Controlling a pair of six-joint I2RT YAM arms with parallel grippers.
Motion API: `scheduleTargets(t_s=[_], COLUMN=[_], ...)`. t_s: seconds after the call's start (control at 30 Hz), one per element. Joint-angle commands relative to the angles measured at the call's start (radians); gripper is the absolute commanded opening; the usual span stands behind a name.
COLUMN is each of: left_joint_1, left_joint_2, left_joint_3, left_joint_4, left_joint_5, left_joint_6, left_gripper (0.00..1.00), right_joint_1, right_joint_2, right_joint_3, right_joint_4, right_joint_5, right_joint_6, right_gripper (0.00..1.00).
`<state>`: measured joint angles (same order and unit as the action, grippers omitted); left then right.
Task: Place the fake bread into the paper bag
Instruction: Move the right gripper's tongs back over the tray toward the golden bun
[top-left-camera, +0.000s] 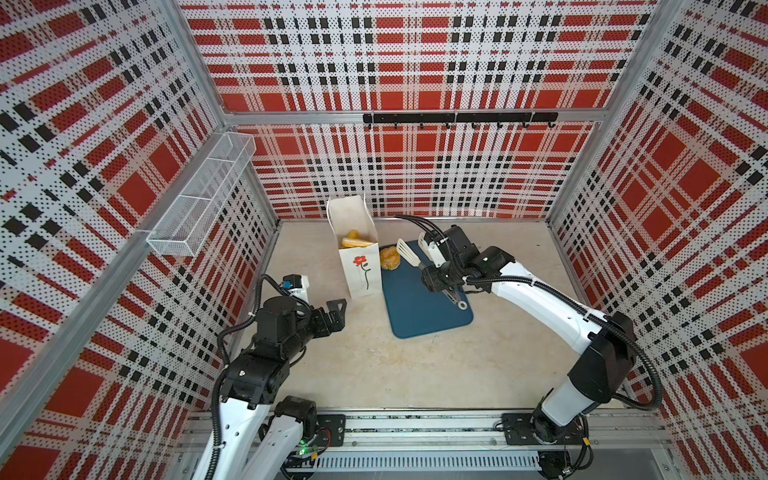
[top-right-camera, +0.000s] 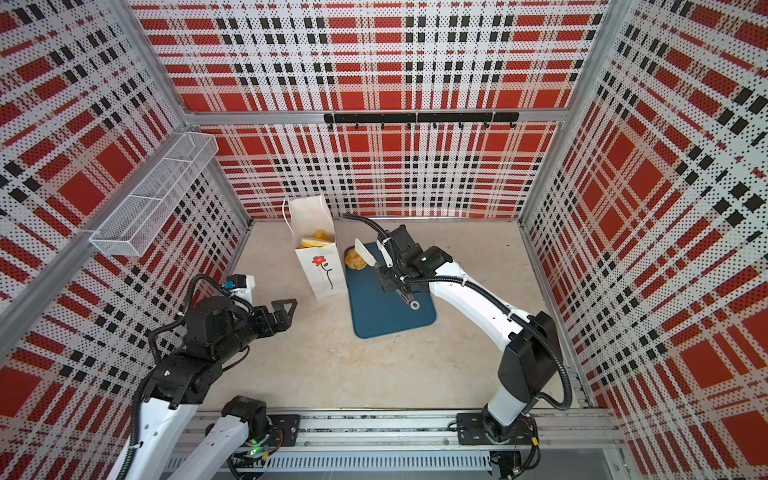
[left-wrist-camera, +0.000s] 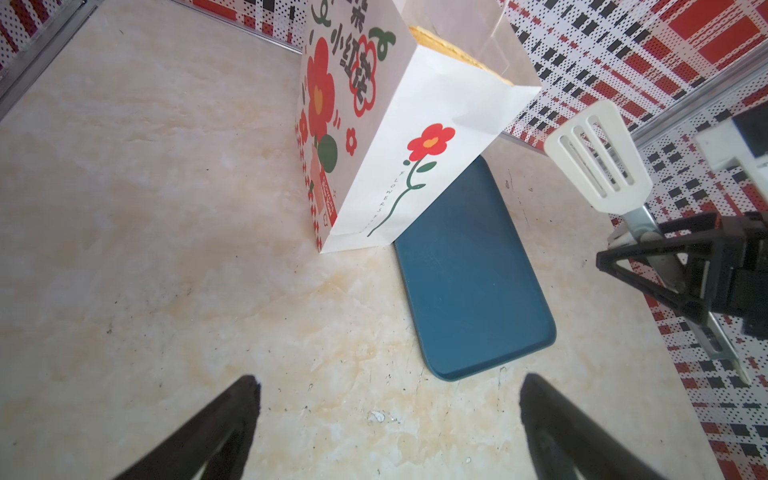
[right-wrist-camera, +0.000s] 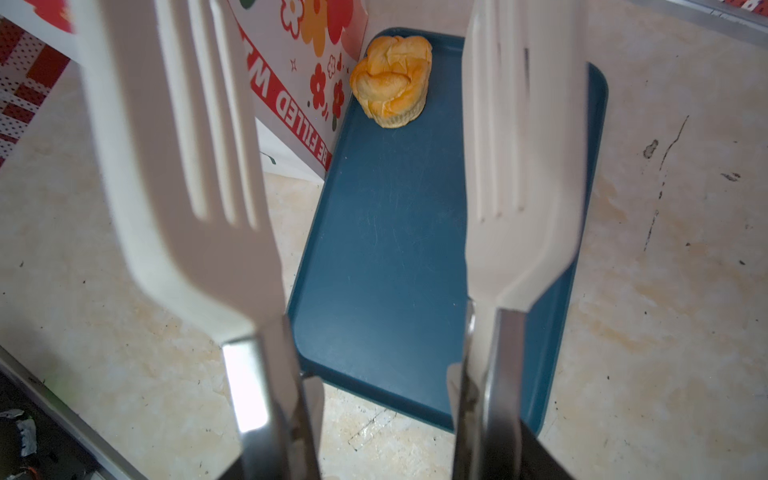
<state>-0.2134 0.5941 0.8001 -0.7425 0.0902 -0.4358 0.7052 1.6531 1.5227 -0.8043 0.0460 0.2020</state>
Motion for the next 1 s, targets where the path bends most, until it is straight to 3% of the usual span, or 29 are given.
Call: scheduleTargets(t_s=[0.0,0.27,0.73,0.97], left_joint_1=[0.003,-0.020,-0.197,-0.214], left_joint_2=[-0.008,0.003,0.073,0.097], left_joint_3=[-0.019,-0.070,-0.125,-0.125], left_joint_4=[-0.005,-0.005,0.044,0.055], left_joint_5=[-0.010,-0.006,-0.125,-0.136], left_joint_6=[-0.014,-0.034,-0.129,-0.139], left_gripper=[0.99,0.99,0.99,0.99], right_joint_1=[-0.003,-0.003,-0.026,-0.048], right_joint_2=[0.035,0.129,0.237,0.273], right_joint_3=[-0.005,0.000,-0.023,-0.051], right_joint_4=[0.035,0.025,0.056,0.113], right_joint_5=[0.025,0.029,0.050,0.042], right_joint_6=[-0.022,-0.086,-0.140,-0.215], right_gripper=[0.58,0.58,0.59,0.61])
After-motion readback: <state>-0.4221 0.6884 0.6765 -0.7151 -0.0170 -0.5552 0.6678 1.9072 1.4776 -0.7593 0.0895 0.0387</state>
